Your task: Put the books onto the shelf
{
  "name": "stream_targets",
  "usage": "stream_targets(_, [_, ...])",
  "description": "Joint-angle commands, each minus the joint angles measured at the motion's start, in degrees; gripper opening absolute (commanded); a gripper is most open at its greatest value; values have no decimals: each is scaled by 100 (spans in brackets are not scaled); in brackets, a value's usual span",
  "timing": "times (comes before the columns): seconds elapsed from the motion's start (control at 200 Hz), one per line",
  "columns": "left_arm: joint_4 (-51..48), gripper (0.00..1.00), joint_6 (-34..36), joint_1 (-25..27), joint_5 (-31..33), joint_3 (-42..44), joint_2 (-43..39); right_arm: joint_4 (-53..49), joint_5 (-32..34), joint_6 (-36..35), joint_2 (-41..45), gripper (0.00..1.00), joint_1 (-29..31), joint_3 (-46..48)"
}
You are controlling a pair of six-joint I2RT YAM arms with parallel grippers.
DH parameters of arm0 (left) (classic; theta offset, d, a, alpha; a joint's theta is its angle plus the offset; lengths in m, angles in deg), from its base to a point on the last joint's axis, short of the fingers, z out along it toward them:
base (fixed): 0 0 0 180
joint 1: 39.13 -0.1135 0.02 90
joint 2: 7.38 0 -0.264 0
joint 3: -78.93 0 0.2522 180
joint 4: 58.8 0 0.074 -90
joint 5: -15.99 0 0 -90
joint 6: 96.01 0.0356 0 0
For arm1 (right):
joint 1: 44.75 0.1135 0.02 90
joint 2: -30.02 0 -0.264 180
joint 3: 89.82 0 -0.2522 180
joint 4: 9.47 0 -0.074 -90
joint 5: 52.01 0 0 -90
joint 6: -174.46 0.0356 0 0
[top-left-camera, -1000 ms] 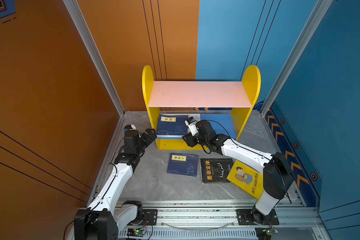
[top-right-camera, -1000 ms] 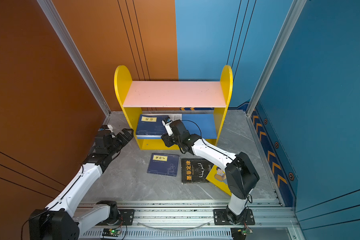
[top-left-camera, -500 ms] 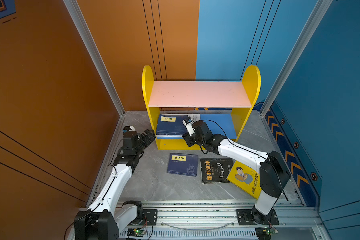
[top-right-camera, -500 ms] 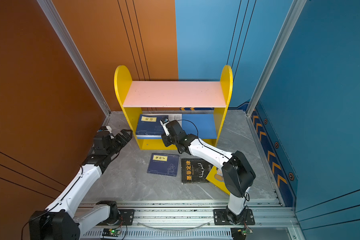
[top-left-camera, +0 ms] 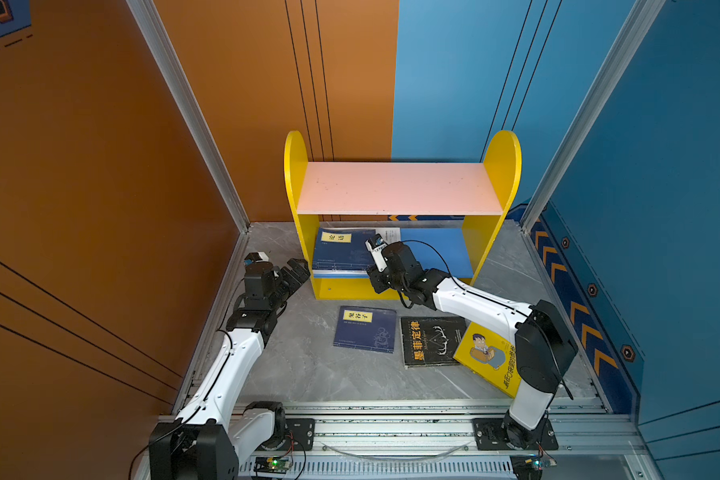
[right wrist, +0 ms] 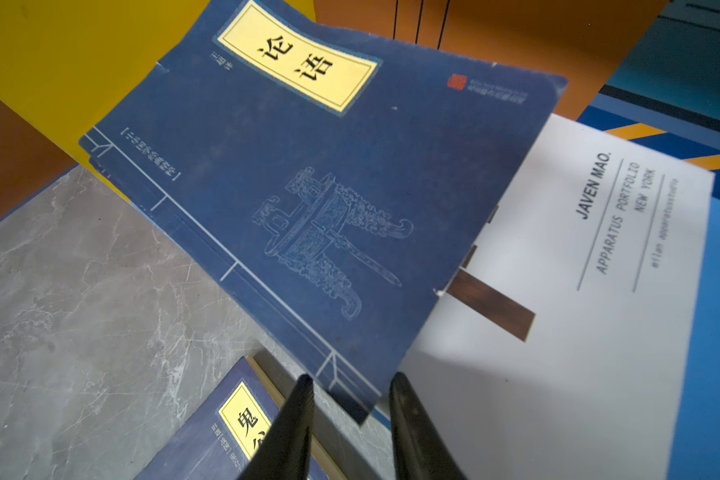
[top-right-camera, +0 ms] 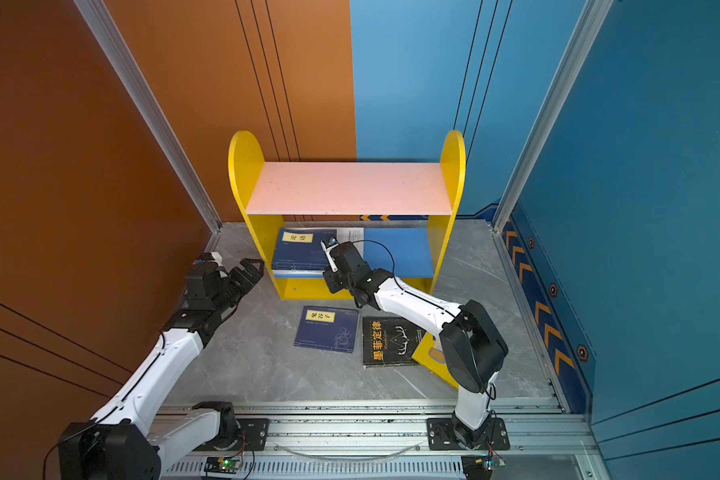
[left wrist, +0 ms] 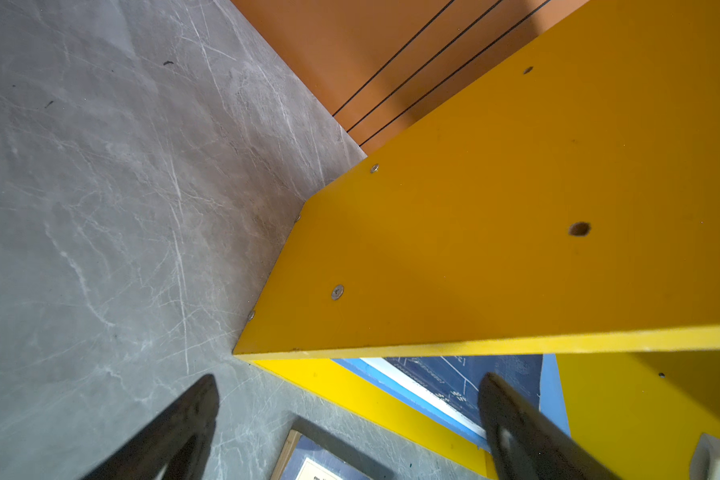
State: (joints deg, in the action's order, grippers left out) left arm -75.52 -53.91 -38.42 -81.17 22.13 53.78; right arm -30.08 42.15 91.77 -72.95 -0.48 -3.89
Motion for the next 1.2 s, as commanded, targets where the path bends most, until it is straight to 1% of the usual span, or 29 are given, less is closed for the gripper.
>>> stream_targets(0.0, [41,98,-9,-71,-110,117,-52,139,161,51,-99,31,18,-150])
stream_targets(0.135, [51,98,0,-106,-146,121,-30,171,136,60,-74,31,29,-143])
stream_targets(0.3, [-6,98,89,-115,-255,121,-74,109,145,51,36,36,46,-104])
stream_targets(0.36, [-66,98,186,-115,-364,121,-109,72,172,60,137,40,59,-56])
stream_targets(0.486, [-361,98,342,-106,-572,146,-288,27,354,229,433,52,173,159])
stream_targets(0.576, [-660,98,481,-98,-648,169,-511,0,430,527,662,58,292,372])
stream_targets(0.661, [-1058,98,553,-72,-766,222,-720,-46,686,881,911,62,459,618])
stream_targets(0.726, [-1210,98,562,-9,-878,332,-862,80,734,1187,1106,63,574,905])
stream_targets(0.811, [-1384,98,516,109,-873,544,-1026,311,912,1512,1269,64,688,1313])
stream_targets(0.951, [-1384,98,304,294,-767,1017,-1224,253,1233,2140,1310,65,814,1671])
stream_targets(1.066, [-1280,98,233,580,-729,1252,-1124,578,1206,2969,1376,66,833,2158])
stream_targets(1.197, [-1038,98,193,956,-669,1434,-788,931,1041,3748,1232,66,817,2635])
